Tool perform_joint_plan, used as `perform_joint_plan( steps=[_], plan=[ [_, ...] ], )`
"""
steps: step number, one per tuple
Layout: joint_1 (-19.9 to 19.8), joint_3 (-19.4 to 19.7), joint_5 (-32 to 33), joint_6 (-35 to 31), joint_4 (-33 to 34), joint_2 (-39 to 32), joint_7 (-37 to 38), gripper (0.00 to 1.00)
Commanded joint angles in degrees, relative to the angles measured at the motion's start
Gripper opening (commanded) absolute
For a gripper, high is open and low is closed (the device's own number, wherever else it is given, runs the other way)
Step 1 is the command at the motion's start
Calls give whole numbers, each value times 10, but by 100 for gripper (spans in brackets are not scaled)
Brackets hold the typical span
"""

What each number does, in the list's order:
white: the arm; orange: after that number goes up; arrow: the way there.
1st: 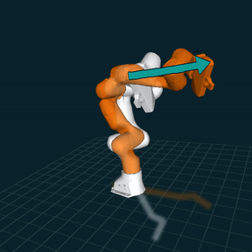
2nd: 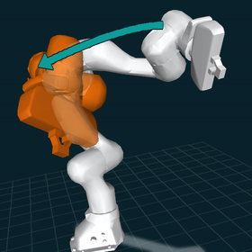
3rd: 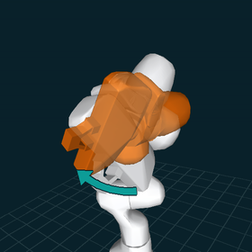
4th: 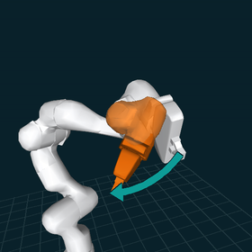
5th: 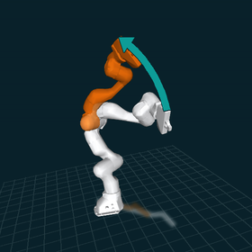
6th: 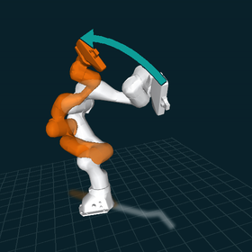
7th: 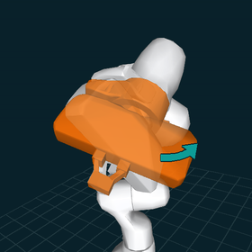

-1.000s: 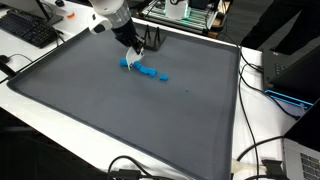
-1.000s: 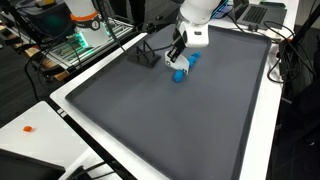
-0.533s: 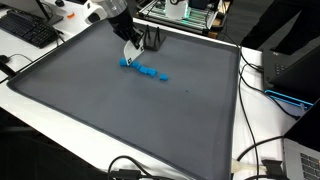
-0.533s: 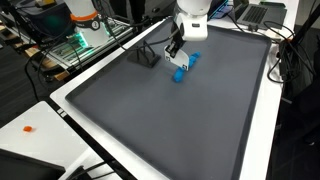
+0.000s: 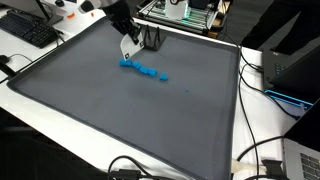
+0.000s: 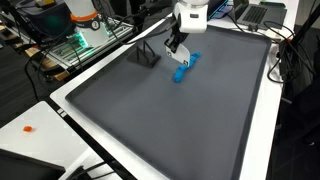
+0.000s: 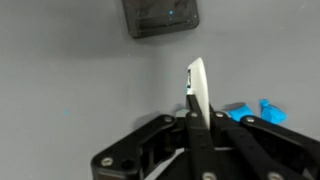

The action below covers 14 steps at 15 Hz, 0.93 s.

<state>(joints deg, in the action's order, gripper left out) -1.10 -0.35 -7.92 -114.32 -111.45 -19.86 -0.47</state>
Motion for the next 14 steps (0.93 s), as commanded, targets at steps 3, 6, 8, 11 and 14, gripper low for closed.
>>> perform_joint_plan(
  steps=[3, 6, 8, 11, 14],
  plan=[
    [-2, 10, -68, 36, -44, 67, 123, 1],
    [1, 16, -94, 27, -73, 98, 197, 1],
    [3, 19, -109, 21, -94, 117, 248, 1],
    [1, 21, -143, 14, -131, 143, 311, 1],
    [-3, 25, -185, -5, -173, 166, 358, 1]
  ],
)
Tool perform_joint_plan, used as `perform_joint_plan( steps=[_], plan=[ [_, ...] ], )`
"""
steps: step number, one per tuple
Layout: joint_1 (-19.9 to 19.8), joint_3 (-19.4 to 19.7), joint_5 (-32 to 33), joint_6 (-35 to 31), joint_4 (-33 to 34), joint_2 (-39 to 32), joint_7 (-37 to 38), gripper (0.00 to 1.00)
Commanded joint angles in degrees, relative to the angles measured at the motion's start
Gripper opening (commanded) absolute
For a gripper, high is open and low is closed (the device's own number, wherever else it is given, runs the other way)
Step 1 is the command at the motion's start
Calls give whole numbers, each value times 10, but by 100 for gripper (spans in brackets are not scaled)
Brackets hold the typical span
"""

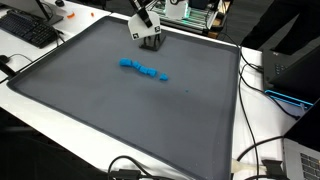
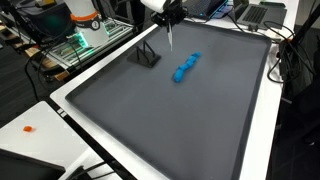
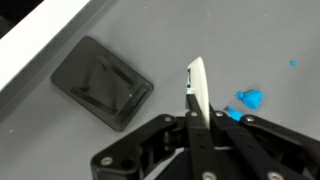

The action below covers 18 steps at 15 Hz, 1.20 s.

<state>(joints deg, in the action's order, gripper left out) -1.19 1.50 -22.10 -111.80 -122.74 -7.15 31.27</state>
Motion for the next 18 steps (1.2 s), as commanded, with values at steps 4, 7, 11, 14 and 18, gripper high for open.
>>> perform_joint_plan(
  steps=[4, 7, 11, 14, 18],
  plan=[
    [-4, 11, -86, -80, -117, 59, 90, 1],
    [-6, 12, -100, -125, -155, 70, 113, 1],
    [-7, 12, -116, -176, -197, 75, 111, 1],
    [-7, 12, -128, -211, -220, 73, 107, 1],
    [-6, 12, -127, -249, -241, 68, 115, 1]
  ],
)
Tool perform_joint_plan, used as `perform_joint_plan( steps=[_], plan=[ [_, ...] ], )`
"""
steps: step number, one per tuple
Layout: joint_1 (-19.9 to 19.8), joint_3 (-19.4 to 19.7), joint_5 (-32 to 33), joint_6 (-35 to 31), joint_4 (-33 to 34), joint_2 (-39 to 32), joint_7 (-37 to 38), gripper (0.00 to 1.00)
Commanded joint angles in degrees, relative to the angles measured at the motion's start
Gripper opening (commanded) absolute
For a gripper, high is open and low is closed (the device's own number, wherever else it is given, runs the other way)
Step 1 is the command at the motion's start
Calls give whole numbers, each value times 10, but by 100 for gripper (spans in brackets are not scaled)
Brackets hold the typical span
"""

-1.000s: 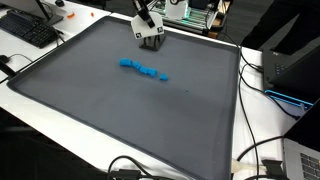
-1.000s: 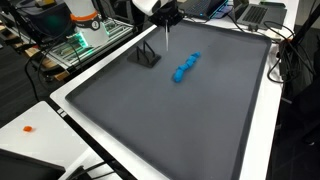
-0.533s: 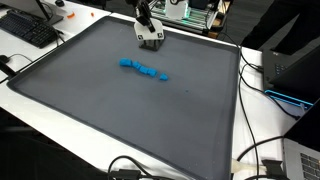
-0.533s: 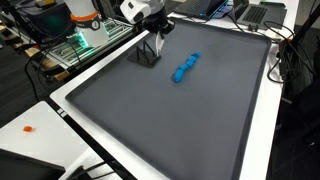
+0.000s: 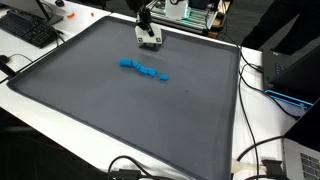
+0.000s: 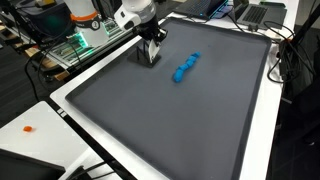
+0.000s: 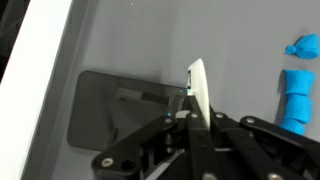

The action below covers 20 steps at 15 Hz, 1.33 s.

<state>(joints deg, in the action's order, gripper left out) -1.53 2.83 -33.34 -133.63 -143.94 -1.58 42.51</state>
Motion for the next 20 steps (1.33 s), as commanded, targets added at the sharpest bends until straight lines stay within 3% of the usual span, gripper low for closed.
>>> perform_joint_plan(
  steps=[1, 9, 20],
  plan=[
    [-3, -1, -17, -40, -33, 13, 0, 1],
    [-1, -4, -40, -86, -53, 9, -6, 1],
    [4, -12, -62, -94, -53, -8, -9, 1]
  ],
)
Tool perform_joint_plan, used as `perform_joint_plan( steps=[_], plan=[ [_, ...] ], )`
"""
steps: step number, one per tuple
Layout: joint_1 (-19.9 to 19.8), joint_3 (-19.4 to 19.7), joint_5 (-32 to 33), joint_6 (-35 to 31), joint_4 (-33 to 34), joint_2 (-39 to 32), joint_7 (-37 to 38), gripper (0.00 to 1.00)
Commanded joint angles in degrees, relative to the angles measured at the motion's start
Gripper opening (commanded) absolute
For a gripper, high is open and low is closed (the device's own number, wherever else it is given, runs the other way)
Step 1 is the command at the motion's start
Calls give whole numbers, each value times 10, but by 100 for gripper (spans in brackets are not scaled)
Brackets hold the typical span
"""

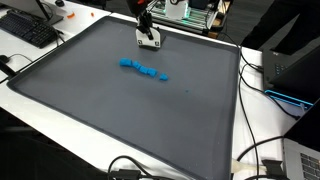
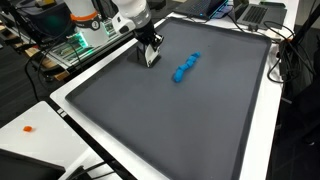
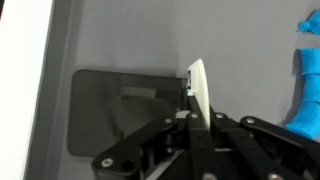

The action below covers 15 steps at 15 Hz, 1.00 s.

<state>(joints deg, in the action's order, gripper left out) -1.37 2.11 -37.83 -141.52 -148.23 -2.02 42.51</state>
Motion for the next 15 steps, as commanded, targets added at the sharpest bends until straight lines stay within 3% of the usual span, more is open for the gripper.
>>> perform_joint_plan(
  steps=[1, 12, 13, 15],
  plan=[
    [3, -6, -16, -16, -10, -5, -9, 1],
    [2, -5, -1, -13, -11, -11, 2, 1],
    [1, -5, -3, -11, -11, -10, -2, 29],
    [0, -3, 4, -11, -13, -8, 0, 36]
  ],
)
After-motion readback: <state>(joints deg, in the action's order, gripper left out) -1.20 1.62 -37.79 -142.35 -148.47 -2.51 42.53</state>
